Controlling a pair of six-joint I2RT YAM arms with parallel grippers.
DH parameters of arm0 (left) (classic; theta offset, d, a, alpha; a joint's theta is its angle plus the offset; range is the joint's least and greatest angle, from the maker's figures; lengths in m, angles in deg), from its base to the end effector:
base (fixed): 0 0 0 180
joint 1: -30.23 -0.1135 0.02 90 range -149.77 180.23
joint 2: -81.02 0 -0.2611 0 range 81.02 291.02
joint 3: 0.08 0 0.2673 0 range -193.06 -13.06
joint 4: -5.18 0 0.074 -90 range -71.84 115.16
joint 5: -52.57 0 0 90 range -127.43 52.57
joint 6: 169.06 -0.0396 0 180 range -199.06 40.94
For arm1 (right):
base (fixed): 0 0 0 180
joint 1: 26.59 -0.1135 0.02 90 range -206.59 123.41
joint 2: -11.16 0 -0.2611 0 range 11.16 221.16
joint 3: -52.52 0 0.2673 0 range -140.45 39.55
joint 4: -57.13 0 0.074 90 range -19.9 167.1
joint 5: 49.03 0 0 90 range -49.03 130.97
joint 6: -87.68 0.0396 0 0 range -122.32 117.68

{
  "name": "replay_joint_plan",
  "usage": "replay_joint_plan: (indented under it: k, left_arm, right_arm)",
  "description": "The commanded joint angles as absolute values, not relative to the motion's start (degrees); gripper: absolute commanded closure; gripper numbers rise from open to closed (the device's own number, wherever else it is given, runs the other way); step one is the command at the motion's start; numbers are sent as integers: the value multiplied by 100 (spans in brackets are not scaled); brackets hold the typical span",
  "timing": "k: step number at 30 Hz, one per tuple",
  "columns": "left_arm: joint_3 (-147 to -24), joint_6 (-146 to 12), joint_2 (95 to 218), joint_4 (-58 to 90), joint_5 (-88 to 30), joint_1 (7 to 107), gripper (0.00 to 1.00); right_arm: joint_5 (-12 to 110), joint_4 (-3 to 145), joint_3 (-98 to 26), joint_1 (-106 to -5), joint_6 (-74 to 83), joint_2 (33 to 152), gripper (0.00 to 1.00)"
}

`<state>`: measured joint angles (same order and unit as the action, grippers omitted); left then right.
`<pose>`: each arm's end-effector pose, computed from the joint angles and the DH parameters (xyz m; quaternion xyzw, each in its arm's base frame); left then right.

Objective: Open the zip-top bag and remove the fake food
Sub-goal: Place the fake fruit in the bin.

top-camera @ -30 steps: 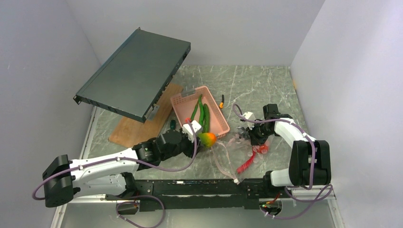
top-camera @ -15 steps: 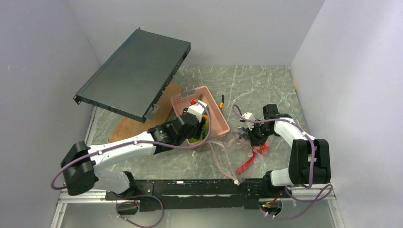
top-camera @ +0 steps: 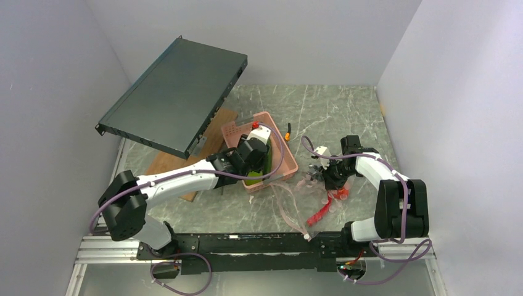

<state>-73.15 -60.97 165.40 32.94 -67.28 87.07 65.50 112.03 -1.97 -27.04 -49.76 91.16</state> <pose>0.2028 -0.2744 0.2526 0.1849 0.8597 -0.0681 0.4712 0.2341 0.0183 0.1470 -0.4114 0.8827 0.1616 0.1593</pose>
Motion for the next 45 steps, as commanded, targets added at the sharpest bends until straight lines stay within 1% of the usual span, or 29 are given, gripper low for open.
replay_joint_plan:
  k: [1, 8, 9, 13, 15, 17, 18, 20, 22, 25, 27, 28, 34, 40, 45]
  left_arm:
    - [-7679, -6163, 16682, 3298, -6716, 8441, 100]
    - [-8047, -6223, 17154, 3331, -6409, 8076, 100]
    - [-8102, -6245, 17226, 3329, -6385, 8038, 100]
    - [-8467, -6348, 17525, 3475, -6533, 7970, 100]
    - [-8602, -6401, 17654, 3511, -6512, 7924, 98]
    - [-8688, -6394, 17763, 3541, -6443, 7867, 92]
    - [-8713, -6394, 17810, 3533, -6386, 7849, 87]
    - [-8767, -6406, 17896, 3573, -6290, 7805, 72]
    - [-8824, -6455, 17950, 3626, -6220, 7773, 60]
    - [-8834, -6587, 17920, 3640, -6149, 7707, 31]
    - [-8844, -6707, 17882, 3635, -6013, 7670, 19]
    - [-8866, -6763, 17870, 3666, -5944, 7651, 15]
    - [-8742, -6846, 17523, 3603, -5149, 7617, 1]
    - [-8253, -7240, 16690, 3208, -3441, 7549, 0]
    - [-7980, -7329, 15988, 2990, -2365, 7488, 0]
  right_arm:
    - [6646, 11119, -317, -2694, -4956, 8973, 92]
    - [6626, 11071, -350, -2694, -4895, 9009, 92]
    - [6620, 11079, -352, -2539, -4897, 9012, 92]
    - [6637, 11073, -361, -2473, -4890, 8996, 92]
    - [6647, 11078, -363, -2450, -4881, 8969, 92]
    - [6650, 11079, -361, -2415, -4874, 8956, 92]
    - [6648, 11074, -361, -2400, -4873, 8942, 92]
    - [6652, 11070, -359, -2351, -4865, 8902, 92]
    - [6660, 11062, -352, -2299, -4848, 8860, 92]
    - [6668, 11053, -352, -2258, -4829, 8817, 92]
    - [6685, 11061, -361, -2240, -4820, 8799, 92]
    - [6692, 11059, -368, -2245, -4816, 8793, 92]
    - [6748, 11061, -362, -2249, -4843, 8726, 92]
    - [6895, 11079, -341, -2244, -4931, 8571, 92]
    - [6980, 11132, -381, -2243, -4932, 8534, 91]
